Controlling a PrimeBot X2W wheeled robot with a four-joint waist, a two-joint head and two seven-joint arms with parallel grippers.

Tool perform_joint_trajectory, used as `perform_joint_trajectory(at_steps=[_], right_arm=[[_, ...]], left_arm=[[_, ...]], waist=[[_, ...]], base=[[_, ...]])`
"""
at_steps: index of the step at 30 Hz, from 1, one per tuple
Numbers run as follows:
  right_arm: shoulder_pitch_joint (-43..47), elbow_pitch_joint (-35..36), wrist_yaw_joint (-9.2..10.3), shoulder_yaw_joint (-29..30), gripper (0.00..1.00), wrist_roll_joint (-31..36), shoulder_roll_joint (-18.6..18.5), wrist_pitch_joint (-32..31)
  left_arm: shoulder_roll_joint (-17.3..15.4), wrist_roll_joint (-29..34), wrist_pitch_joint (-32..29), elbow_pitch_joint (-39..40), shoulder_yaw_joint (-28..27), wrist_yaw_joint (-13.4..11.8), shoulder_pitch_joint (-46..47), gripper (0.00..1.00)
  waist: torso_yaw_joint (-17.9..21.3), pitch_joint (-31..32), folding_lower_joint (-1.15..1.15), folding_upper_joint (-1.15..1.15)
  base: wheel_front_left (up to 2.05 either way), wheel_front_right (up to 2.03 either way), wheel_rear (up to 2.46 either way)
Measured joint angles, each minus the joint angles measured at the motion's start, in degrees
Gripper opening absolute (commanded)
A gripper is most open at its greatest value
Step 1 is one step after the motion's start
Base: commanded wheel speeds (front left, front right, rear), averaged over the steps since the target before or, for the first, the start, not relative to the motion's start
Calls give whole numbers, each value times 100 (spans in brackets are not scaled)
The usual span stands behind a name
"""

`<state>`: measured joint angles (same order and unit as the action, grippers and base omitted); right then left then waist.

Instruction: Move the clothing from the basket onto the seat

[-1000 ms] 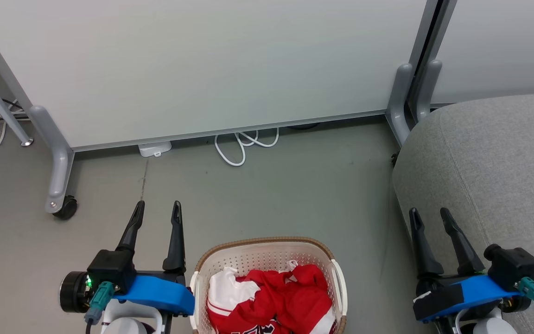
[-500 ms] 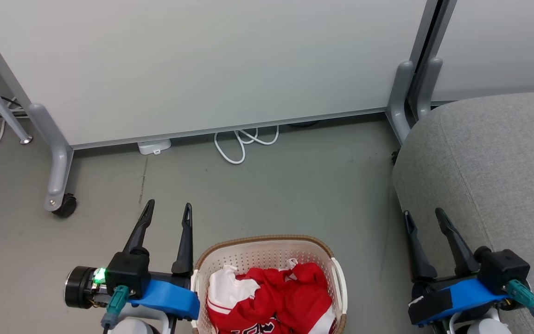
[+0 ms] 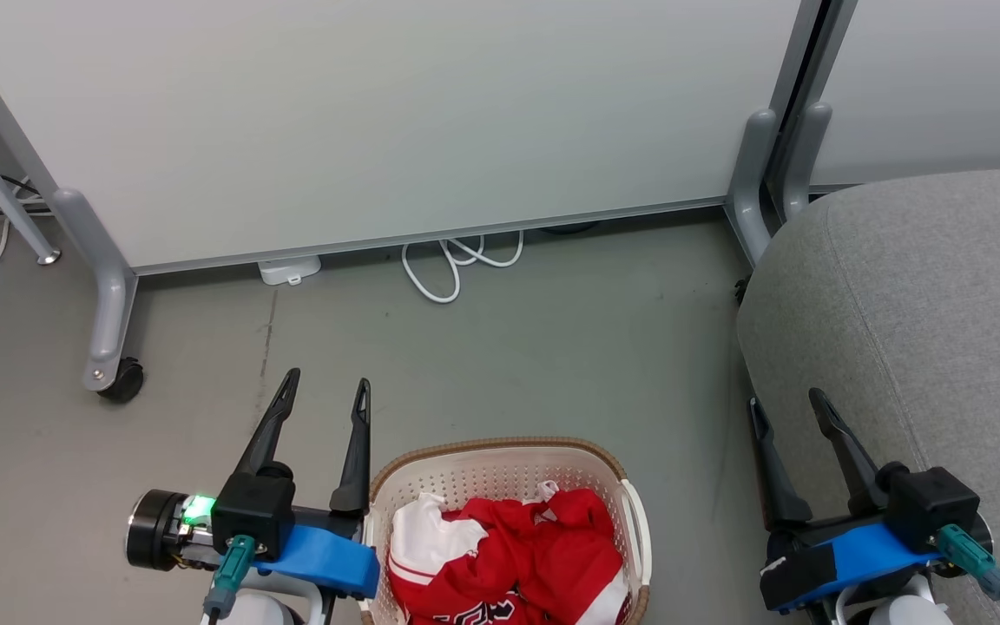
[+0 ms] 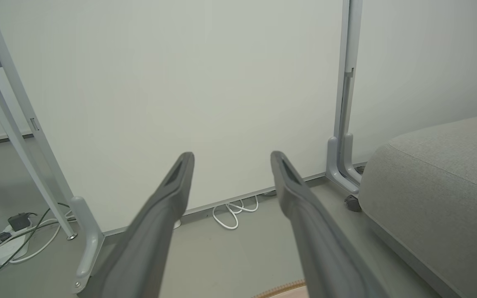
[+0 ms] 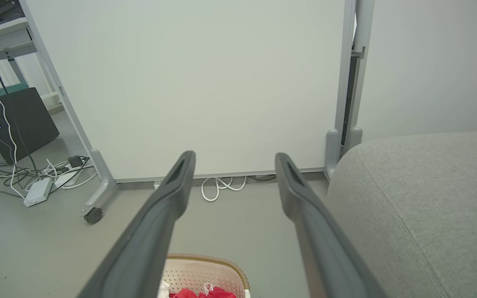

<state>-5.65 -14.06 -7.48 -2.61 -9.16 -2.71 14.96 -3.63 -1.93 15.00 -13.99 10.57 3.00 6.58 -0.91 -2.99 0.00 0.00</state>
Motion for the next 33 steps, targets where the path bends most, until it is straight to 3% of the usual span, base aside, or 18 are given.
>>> perform_joint_trajectory(at_steps=[7,17,33], right_arm=[[1,-9,0,-5,100,-3,0,0],[-133,19,0,-58,100,-5,0,2],[-788,143,0,-223,100,-157,-7,8]], left_arm=[[19,0,0,-27,-21,12,2,100],[-56,60,5,-494,182,268,514,100],[-447,-104,7,-2113,1266,441,1990,100]], waist=[[1,3,0,0],[87,-220,0,0],[558,-1343,1,0]], base=[[0,0,0],[0,0,0],[0,0,0]])
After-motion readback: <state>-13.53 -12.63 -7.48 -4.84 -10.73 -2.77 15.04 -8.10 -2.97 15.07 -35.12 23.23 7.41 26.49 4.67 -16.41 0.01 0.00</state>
